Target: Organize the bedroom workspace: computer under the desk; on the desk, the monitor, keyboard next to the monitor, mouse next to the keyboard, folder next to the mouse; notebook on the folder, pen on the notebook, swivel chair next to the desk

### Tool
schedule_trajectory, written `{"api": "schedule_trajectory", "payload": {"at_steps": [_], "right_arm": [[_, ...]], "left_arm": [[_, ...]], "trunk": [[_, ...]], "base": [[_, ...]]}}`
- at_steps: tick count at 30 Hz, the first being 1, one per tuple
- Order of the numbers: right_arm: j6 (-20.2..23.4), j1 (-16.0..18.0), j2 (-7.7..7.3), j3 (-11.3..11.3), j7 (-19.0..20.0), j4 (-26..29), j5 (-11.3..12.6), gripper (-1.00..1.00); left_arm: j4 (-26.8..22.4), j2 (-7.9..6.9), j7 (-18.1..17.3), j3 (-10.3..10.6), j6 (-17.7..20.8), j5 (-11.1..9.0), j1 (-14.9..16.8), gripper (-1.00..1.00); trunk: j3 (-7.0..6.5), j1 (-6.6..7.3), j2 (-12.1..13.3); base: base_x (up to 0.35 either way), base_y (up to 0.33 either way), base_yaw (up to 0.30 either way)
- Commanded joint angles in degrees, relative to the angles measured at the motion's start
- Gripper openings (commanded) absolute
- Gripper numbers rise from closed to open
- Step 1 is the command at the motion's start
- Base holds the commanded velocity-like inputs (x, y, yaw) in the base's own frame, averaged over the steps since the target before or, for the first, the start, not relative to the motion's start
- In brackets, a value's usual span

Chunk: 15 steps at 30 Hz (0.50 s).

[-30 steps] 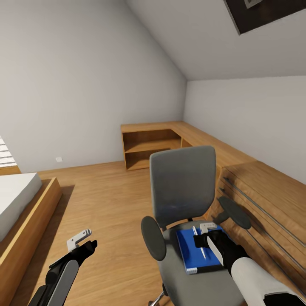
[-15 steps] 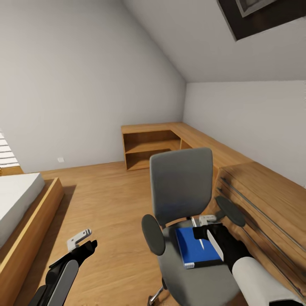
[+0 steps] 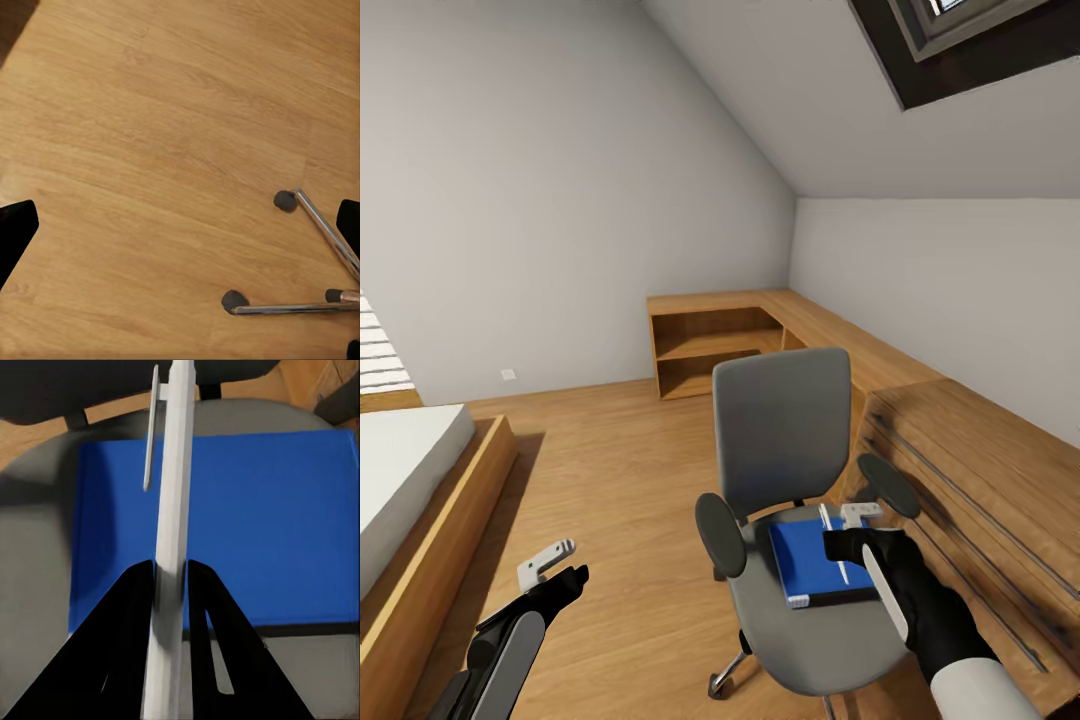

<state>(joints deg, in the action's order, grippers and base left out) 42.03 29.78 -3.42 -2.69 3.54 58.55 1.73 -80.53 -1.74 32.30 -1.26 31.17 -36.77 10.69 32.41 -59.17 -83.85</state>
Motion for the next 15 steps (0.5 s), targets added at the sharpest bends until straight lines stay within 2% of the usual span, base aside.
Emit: {"api": "schedule_trajectory", "payload": {"at_steps": [1,6,15], "right_arm": [[0.8,-0.5,-0.04,0.5,0.1,1.3,0.3,-1.00],[4.4,-3.1,-0.02,2.7,0.1,7.8,0.2,-1.00],[13.0,-4.6,0.03,3.6,0.2,15.4,0.3,-1.00]], "left_arm": [[-0.1,-0.02,0.5,0.0,0.1,-0.6,0.0,1.00],[-0.1,-0.02,0.5,0.0,0.1,-0.6,0.0,1.00],[0.0,-0.02,0.5,0.0,0.1,-0.6,0.0,1.00]], "trunk": [[-0.12,0.23,0.4],[-1.02,1.33,2.4],[-2.64,3.31,6.0]], "base": [[-0.013,0.000,0.000],[-0.007,0.000,0.000],[-0.001,0.000,0.000]]}}
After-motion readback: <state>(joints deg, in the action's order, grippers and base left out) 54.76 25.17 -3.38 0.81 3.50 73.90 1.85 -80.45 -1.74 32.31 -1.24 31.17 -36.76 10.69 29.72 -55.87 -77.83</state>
